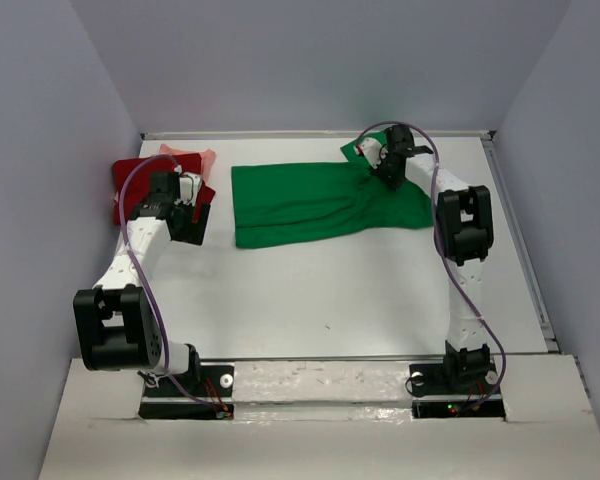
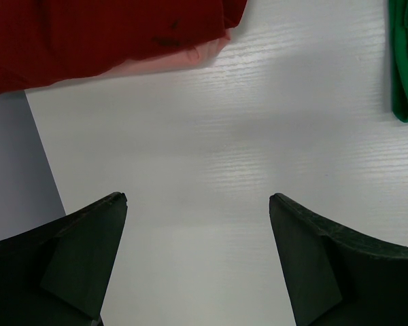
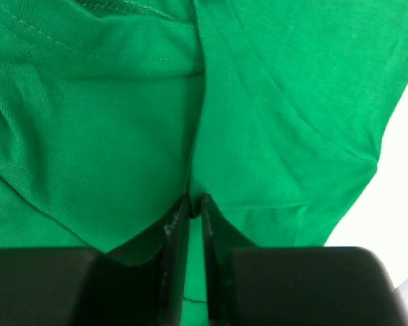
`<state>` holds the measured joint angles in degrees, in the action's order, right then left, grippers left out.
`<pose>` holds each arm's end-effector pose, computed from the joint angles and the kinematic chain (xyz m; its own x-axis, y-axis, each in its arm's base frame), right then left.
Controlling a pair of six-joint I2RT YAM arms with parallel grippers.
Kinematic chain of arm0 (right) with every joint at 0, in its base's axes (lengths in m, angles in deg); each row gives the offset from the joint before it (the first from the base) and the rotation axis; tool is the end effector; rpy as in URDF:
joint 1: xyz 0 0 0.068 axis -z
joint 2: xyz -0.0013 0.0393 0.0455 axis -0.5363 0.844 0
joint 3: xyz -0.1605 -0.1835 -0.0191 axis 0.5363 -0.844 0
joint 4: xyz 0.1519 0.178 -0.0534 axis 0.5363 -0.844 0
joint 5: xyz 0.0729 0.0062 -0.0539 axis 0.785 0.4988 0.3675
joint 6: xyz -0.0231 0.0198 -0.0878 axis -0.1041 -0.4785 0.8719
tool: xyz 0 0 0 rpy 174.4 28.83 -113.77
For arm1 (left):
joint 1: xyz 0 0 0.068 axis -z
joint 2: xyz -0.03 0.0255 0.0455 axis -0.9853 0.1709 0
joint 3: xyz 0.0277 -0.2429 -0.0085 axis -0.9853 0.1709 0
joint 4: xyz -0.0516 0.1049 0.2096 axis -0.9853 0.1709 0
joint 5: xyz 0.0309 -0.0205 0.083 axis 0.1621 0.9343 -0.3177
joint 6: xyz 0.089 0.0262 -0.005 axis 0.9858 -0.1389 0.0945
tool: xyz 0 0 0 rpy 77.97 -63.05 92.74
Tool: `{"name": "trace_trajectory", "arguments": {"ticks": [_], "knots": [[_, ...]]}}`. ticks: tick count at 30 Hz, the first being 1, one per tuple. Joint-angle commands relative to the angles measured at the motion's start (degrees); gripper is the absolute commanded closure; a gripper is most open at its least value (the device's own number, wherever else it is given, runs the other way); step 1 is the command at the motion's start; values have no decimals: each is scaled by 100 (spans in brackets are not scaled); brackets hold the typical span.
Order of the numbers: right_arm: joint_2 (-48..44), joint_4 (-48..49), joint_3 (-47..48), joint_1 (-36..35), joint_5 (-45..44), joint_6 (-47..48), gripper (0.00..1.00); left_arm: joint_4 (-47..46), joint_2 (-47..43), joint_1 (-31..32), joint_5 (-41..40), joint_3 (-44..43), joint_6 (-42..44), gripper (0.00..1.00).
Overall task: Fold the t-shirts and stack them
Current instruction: Fold the flattened tshirt in 1/3 of the way
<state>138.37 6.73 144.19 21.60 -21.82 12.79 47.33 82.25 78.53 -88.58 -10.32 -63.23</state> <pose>0.4899 0.0916 0.1222 -0.4628 -0.7970 -0.3881 -0.6909 0.5986 -0.4054 0.3140 0.0151 0.2034 -0.7258 0.3031 -0.6176 0.1659 0.9483 0.2705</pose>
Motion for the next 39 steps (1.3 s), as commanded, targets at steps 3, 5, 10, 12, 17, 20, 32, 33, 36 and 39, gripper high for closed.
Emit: {"name": "trace_trajectory", "arguments": {"ticks": [3,5,10,12,17,20,32,33,36,39], "knots": [[155,-181,354,37,93,-35,92,79,15,-31,34,-127,22,1],[182,-190,380,37,101,-26,98,79,15,-31,25,-136,13,1],[173,-225,425,37,93,-26,100,88,15,-31,34,-127,13,1],[155,-225,451,37,93,-9,100,96,6,-31,43,-136,13,1],[103,-216,722,37,-4,35,100,96,-3,-39,52,-162,13,1],[94,-216,925,37,-30,88,100,88,-20,-31,60,-153,13,1],[243,-155,1400,37,-250,246,100,79,-29,-39,51,-118,22,1],[252,-137,1400,37,-285,238,100,88,-38,-31,60,-118,22,1],[331,-41,1400,37,-329,246,100,88,-11,-39,60,-127,5,1],[419,47,1426,37,-417,255,100,114,-11,-31,60,-127,5,1]]}}
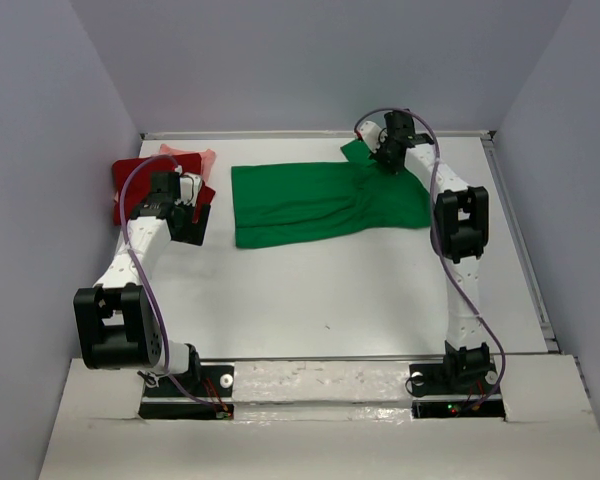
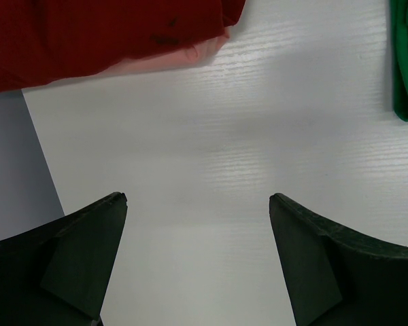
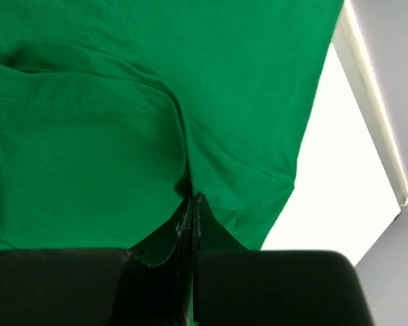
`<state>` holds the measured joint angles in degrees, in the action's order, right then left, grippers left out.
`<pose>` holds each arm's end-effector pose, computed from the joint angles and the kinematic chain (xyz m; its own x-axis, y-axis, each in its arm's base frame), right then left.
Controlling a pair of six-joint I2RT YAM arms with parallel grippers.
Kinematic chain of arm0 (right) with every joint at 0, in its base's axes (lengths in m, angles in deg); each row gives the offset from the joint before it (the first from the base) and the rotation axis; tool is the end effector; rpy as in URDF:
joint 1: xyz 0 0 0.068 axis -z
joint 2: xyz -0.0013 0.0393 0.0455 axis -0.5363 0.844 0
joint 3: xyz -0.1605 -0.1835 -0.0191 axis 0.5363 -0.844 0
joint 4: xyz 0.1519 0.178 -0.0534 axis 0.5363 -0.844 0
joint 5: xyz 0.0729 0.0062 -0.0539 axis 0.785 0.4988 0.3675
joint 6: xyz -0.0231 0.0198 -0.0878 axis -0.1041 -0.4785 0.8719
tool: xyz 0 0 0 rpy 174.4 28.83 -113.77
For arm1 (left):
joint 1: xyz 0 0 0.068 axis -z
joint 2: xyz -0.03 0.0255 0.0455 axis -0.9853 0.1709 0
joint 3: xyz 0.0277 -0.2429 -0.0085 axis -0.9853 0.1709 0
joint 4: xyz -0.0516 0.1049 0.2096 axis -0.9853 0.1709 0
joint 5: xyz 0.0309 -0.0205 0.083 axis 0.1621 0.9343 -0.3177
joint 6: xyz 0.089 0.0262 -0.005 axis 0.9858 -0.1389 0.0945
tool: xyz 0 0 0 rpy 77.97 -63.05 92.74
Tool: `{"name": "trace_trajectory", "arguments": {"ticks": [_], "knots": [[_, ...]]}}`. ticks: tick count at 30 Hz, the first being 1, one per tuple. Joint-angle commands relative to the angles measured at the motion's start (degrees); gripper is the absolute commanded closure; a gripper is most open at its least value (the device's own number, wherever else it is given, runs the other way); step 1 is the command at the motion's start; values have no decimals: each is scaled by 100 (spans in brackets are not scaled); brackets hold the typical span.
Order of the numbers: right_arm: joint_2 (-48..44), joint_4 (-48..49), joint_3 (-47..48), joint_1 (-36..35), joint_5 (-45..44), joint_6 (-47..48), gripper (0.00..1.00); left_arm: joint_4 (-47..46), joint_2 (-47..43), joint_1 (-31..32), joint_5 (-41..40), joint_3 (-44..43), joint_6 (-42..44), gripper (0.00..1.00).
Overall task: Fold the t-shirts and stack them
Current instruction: Fold the flattened tshirt in 1/3 of the way
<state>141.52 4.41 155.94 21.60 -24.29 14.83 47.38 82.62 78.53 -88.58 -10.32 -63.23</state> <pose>0.5148 0.0927 0.1581 -0.4144 -0.8118 -0.4114 -0.6392 0.5814 -0.5034 0.3144 0.0151 0.2014 -0.7303 0.3030 -0.6123 0.1678 0.9484 0.2691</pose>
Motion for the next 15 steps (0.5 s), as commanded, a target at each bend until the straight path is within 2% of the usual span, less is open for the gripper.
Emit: {"name": "trace_trajectory", "arguments": {"ticks": [1,15], "knots": [[130,296,268,37,-188,61,100,110,-57,-39,60,-127,13,1],[491,674,628,37,-442,105,100,92,-5,-39,25,-100,22,1]]}}
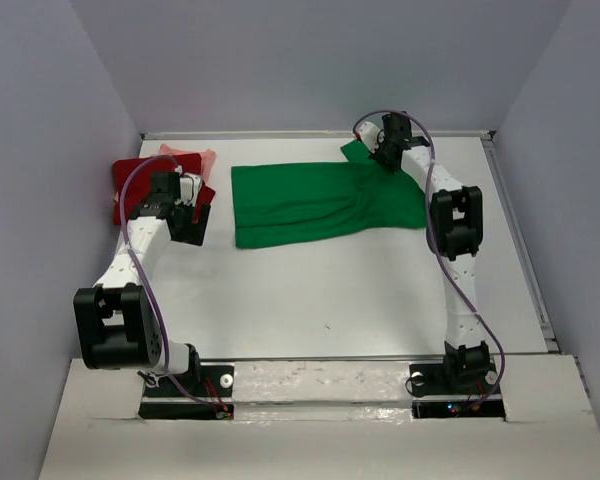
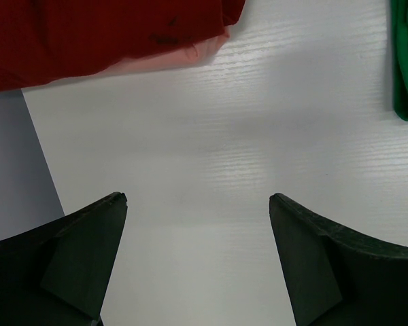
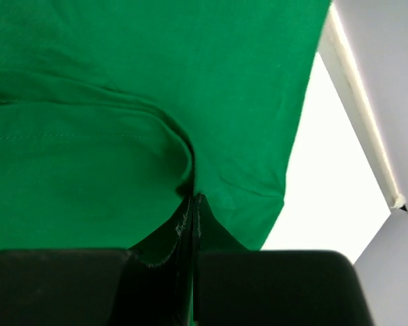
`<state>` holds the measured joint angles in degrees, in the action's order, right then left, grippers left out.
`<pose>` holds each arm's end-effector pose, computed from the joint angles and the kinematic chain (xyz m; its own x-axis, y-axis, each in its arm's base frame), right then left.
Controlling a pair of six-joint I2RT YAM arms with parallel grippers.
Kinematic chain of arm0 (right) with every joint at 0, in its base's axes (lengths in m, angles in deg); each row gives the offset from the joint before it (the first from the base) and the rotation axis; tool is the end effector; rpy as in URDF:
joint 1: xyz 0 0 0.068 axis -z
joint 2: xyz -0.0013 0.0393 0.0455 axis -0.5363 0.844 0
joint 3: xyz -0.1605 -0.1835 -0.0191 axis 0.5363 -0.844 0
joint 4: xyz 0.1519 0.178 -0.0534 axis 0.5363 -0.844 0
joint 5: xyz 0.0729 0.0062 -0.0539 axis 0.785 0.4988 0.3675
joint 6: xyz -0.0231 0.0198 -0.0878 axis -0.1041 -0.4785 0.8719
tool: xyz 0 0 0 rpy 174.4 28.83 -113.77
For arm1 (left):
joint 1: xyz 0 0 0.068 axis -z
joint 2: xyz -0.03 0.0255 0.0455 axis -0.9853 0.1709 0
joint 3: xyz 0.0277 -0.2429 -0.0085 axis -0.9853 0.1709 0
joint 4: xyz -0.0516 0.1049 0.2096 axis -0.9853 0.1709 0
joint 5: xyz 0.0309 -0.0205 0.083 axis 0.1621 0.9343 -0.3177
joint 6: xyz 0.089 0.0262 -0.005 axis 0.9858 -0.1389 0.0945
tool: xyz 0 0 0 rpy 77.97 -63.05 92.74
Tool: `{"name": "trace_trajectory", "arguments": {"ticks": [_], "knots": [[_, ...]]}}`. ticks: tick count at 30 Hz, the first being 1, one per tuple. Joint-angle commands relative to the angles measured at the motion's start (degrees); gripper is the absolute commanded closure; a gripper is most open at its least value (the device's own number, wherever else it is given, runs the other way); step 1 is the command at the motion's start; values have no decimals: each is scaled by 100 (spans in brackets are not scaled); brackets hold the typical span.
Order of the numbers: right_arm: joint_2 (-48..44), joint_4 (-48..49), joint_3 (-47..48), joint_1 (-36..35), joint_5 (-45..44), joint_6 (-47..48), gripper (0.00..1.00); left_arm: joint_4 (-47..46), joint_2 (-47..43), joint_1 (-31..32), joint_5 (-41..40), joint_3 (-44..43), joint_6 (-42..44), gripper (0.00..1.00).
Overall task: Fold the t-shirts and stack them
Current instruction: Fold the flattened tshirt in 1/3 of the way
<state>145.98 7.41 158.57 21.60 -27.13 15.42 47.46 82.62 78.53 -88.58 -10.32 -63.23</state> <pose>0.5295 0.0913 0.1393 -0.4236 -0.8174 -0.3905 -0.6105 0.5761 -0.5435 0.3143 0.0151 0.2013 -0.7311 0.3029 -0.6113 0.1682 0.9484 0.2688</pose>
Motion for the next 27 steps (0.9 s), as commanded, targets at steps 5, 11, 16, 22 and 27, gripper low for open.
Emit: {"name": "trace_trajectory", "arguments": {"ticks": [5,11,16,22,27], "knots": [[98,568,375,37,-255,98,100,83,48,-31,34,-118,22,1],[212,972,366,37,-510,160,100,83,31,-39,43,-92,22,1],[353,1253,340,37,-695,300,100,75,-13,-39,25,-30,31,1],[519,1666,173,37,-835,344,100,75,39,-39,16,-48,40,1],[713,1869,313,37,-1046,327,70,83,127,-31,43,-83,40,1]]}}
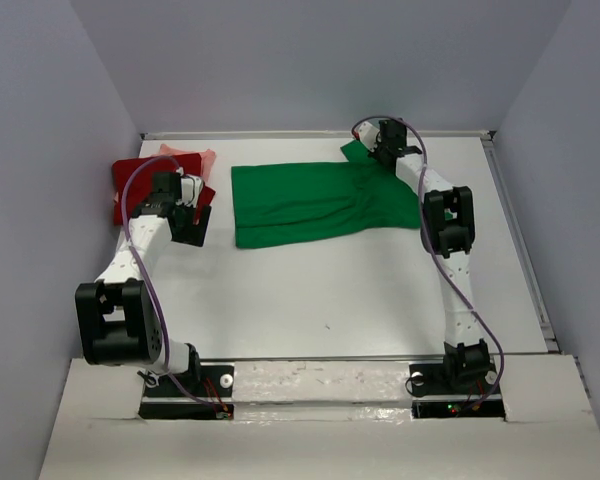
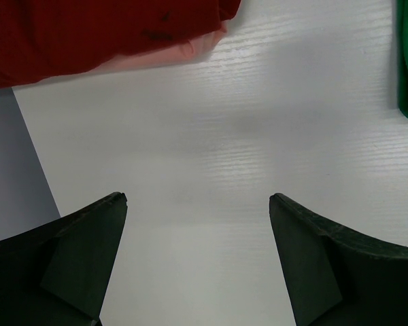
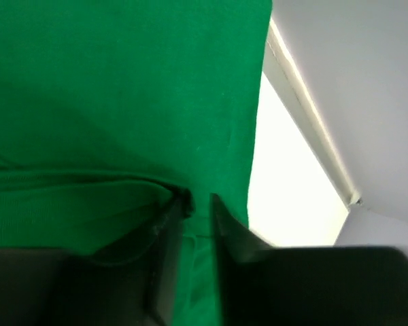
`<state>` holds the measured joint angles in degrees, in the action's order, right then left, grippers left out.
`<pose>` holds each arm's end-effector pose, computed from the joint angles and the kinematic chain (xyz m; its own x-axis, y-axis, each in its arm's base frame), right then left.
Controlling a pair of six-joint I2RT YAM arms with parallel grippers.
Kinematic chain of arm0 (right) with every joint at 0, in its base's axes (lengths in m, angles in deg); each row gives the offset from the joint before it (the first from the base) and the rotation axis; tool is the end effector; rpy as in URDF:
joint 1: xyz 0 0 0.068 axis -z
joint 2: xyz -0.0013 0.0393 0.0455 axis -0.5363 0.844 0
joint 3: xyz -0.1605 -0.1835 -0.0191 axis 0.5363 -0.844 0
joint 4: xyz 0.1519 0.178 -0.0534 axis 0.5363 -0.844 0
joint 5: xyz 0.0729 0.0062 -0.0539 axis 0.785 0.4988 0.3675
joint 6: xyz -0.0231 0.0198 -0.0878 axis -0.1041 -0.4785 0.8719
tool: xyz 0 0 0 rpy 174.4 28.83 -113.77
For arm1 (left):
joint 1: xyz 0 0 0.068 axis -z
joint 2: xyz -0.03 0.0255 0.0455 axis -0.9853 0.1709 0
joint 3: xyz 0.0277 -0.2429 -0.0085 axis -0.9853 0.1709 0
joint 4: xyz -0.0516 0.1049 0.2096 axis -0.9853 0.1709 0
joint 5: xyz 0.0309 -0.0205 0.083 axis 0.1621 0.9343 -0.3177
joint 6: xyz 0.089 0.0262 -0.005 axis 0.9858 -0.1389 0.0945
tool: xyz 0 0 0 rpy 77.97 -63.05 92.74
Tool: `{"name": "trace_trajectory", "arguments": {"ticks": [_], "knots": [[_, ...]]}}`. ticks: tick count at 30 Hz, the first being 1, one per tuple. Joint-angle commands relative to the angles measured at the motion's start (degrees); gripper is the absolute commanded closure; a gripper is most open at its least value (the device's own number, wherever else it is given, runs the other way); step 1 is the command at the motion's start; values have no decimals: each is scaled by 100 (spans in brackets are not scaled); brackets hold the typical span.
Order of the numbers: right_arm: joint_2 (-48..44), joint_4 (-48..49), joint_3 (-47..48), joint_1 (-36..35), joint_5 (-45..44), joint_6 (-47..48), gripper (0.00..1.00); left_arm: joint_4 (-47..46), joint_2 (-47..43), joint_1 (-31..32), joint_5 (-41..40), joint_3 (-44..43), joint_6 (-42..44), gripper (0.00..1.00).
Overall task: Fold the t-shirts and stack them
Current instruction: Fold the flattened tshirt in 1/3 of the way
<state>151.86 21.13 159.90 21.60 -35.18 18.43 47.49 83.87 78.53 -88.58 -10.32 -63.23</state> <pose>0.5599 0.0853 0.1211 -0.4114 -0.8300 -0.3767 -0.4663 0.5468 -0.6954 0.3161 0.0152 0.1948 -0.7446 0.3026 -0.5950 0.1742 0.9486 0.2644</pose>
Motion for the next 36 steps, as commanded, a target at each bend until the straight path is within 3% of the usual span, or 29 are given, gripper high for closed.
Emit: {"name": "trace_trajectory", "arguments": {"ticks": [1,2,3,4,5,12,18,23,30,36], "knots": [[116,514,180,37,-268,34,54,90,20,-39,43,-91,40,1],[116,549,172,37,-268,25,49,99,12,-39,43,-92,40,1],[64,567,128,37,-225,34,34,99,3,-39,60,-100,40,1],[38,576,101,37,-207,34,25,90,11,-39,60,-92,40,1],[20,602,92,37,-198,43,24,99,-6,-39,52,-92,40,1],[-199,646,110,37,-339,131,23,72,-156,-31,104,-30,40,1],[-1034,1330,-557,37,-733,332,21,116,-208,-39,297,-153,22,1],[-1517,1665,-453,37,-1155,553,20,143,-410,-31,595,-136,22,1],[-2597,604,-707,-77,-1024,-211,20,186,-762,13,1158,-12,119,1],[-3714,-66,-2199,-77,-945,-1002,20,327,-841,583,1300,-56,250,1]]}}
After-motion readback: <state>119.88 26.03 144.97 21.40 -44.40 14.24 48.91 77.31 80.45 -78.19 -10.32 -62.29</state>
